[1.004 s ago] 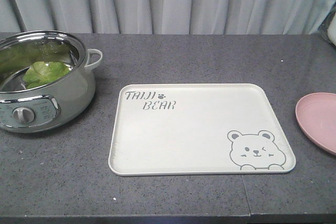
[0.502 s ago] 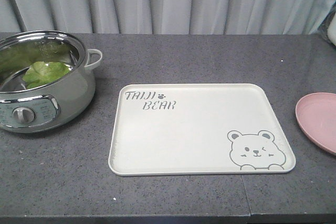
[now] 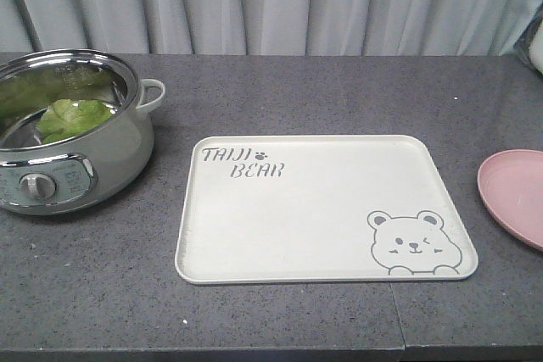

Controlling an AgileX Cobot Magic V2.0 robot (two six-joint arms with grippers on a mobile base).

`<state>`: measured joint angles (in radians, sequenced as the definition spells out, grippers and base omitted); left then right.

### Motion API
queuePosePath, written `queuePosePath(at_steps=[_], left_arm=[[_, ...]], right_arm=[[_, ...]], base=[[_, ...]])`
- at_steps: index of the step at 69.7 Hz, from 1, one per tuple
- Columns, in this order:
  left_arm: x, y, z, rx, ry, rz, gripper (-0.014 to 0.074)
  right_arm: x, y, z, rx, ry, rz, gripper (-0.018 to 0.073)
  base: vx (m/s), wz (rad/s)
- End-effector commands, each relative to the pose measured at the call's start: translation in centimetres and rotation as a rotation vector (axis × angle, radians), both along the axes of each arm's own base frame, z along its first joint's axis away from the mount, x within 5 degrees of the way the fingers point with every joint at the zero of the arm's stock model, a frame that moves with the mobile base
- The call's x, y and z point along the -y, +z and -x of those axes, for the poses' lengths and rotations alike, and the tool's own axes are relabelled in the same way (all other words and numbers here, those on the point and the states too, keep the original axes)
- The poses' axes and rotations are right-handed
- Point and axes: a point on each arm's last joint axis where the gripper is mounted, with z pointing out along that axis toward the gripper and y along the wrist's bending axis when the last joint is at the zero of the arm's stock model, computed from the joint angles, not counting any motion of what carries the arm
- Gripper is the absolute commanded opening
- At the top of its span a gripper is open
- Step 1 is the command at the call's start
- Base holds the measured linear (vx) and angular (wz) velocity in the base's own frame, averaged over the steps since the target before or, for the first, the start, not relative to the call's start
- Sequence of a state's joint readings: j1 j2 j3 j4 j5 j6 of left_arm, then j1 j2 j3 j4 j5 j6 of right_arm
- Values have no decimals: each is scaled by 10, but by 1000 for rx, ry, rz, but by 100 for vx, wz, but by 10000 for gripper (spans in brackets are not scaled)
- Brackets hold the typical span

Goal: Transfer vegetables to tray and serve
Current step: 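Position the base in front of the tray, pot and pink plate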

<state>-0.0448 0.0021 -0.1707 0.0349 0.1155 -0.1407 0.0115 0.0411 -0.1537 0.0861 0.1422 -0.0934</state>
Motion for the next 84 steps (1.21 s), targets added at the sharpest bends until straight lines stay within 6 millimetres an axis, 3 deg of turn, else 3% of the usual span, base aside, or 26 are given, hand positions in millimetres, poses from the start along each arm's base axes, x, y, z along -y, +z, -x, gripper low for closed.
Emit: queuePosePath(at_steps=[1,13,22,31,42,74,84], left_arm=[[0,46,4,55,7,-14,-6],[-1,110,-11,-92,22,-108,-6],[0,133,-37,-215,19,-120,-6],[1,127,-64,-332,13,-123,-6],[2,120,-79,-400,10,-125,-6],[2,117,-80,-429,6,-118,-6],[2,117,-80,-424,12,-119,23]], right_arm=[[0,43,0,55,-6,42,-6],[-1,100,-21,-15,4,35,-6],[-2,118,-47,-136,14,37,-6],[-3,110,-73,-282,22,37,-6],[-3,94,-89,-421,31,36,-6],[-3,88,-96,-467,33,35,-6],[-3,88,-96,-468,27,20,51]], base=[[0,0],[0,0],[0,0],[0,0],[0,0],[0,0],[0,0]])
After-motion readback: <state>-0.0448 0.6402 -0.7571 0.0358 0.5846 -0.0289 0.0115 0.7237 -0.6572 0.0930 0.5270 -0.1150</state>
